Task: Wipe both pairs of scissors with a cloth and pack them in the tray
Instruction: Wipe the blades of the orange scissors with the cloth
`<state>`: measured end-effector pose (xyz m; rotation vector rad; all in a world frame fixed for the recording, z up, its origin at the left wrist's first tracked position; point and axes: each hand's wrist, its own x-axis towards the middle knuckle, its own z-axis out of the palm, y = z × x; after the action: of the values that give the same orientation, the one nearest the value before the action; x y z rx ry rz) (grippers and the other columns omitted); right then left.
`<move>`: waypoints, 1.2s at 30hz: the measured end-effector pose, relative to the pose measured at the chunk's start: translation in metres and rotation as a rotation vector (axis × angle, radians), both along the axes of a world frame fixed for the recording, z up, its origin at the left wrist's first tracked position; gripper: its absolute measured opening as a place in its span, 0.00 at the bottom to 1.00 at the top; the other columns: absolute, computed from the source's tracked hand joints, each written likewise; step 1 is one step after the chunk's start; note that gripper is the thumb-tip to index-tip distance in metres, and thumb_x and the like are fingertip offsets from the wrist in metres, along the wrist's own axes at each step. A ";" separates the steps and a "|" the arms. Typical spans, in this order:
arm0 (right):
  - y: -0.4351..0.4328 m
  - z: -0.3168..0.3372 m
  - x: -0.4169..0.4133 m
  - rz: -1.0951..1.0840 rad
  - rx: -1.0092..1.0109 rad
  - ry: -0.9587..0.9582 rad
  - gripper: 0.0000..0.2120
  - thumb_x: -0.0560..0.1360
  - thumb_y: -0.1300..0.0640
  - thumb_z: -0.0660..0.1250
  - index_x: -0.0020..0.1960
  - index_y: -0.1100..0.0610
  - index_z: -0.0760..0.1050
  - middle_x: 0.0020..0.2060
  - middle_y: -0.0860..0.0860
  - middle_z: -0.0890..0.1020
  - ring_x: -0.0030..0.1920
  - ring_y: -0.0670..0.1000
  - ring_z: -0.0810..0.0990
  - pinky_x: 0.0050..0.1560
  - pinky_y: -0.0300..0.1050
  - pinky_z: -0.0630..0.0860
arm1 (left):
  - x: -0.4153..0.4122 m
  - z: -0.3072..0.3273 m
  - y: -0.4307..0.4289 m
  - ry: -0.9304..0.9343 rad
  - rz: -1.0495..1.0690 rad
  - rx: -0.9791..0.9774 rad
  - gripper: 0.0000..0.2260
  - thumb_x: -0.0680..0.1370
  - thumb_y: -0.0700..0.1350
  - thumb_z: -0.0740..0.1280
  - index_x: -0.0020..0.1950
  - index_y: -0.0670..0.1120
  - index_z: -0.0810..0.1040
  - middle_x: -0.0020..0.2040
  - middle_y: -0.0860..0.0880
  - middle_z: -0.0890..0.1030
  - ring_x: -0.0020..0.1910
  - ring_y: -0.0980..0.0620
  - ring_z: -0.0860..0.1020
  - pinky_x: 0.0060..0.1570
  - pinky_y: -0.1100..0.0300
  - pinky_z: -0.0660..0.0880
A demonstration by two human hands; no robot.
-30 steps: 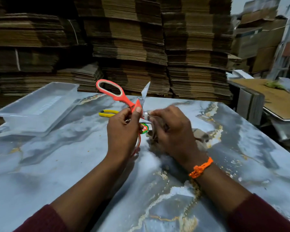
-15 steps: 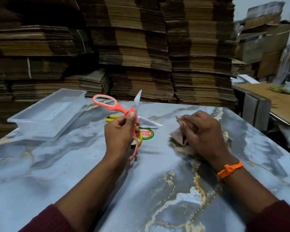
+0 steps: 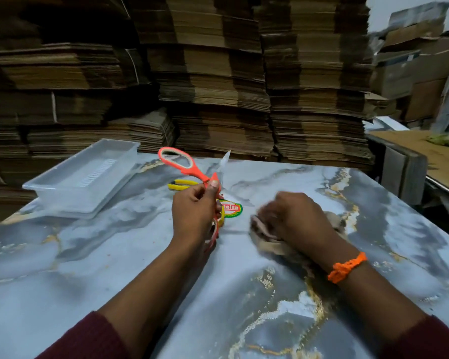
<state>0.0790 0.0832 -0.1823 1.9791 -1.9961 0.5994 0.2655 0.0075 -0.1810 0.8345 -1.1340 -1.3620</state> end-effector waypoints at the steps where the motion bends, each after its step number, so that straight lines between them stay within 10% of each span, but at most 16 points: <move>1: 0.004 0.002 -0.015 -0.062 0.086 -0.108 0.08 0.76 0.49 0.70 0.47 0.49 0.87 0.42 0.48 0.86 0.46 0.53 0.85 0.45 0.46 0.80 | 0.006 0.002 -0.005 -0.001 -0.008 -0.013 0.16 0.82 0.50 0.69 0.40 0.40 0.81 0.27 0.45 0.77 0.31 0.44 0.77 0.36 0.52 0.74; 8: 0.019 0.028 -0.023 0.025 -0.344 -0.750 0.11 0.76 0.63 0.74 0.55 0.52 0.85 0.47 0.44 0.88 0.49 0.40 0.85 0.51 0.36 0.81 | -0.006 -0.002 0.008 -0.166 -0.228 -0.121 0.16 0.82 0.47 0.68 0.41 0.36 0.80 0.29 0.40 0.75 0.23 0.52 0.73 0.23 0.65 0.68; 22: 0.000 -0.001 0.026 0.200 -0.476 -0.259 0.11 0.76 0.64 0.74 0.58 0.56 0.85 0.42 0.45 0.78 0.42 0.36 0.75 0.48 0.21 0.67 | -0.010 -0.010 0.020 -0.402 -0.171 -0.301 0.14 0.83 0.46 0.67 0.39 0.43 0.81 0.24 0.50 0.76 0.20 0.54 0.73 0.25 0.61 0.70; 36: 0.004 0.012 -0.042 -0.264 -0.544 -0.588 0.06 0.79 0.56 0.71 0.53 0.56 0.85 0.44 0.47 0.86 0.44 0.40 0.82 0.49 0.42 0.80 | -0.017 -0.009 0.038 -0.275 -0.291 -0.189 0.17 0.81 0.53 0.70 0.37 0.43 0.83 0.26 0.39 0.76 0.25 0.47 0.73 0.24 0.62 0.69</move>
<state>0.0367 0.0874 -0.1705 1.2771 -2.0285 1.5907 0.2480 0.0450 -0.1899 0.7548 -1.6230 -1.3741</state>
